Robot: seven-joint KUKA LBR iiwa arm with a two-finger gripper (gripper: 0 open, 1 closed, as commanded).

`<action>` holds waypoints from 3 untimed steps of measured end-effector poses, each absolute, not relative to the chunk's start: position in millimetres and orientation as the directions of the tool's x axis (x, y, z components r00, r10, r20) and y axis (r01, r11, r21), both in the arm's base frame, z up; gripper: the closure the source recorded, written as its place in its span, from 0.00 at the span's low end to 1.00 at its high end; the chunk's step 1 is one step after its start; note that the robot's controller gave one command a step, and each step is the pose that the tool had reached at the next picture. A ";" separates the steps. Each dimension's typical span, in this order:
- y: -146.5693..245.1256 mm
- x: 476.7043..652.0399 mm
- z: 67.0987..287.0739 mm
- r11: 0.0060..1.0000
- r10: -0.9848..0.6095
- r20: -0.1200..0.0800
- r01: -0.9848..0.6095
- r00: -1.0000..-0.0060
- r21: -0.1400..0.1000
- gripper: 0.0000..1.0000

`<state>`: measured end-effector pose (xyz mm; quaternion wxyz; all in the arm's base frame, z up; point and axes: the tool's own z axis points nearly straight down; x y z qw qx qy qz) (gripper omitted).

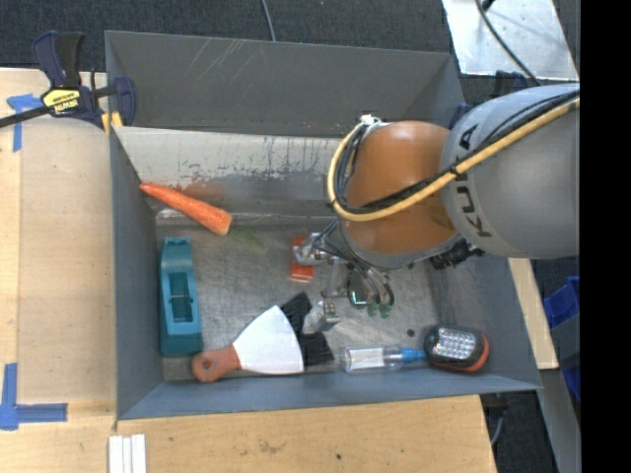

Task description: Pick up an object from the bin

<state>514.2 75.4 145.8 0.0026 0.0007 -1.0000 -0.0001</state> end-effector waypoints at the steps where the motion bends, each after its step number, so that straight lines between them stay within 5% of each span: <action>1: 75.1 516.2 149.2 1.000 0.000 -0.002 0.000 -1.000 0.001 0.00; 2: 111.3 498.1 95.3 0.958 -0.287 -0.006 -0.287 -0.958 -0.002 0.00; 3: 116.1 493.0 90.2 0.934 -0.358 0.010 -0.358 -0.934 0.003 0.00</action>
Offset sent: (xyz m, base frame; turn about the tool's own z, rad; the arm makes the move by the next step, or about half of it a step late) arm -0.0267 0.0515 -0.0758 -0.4004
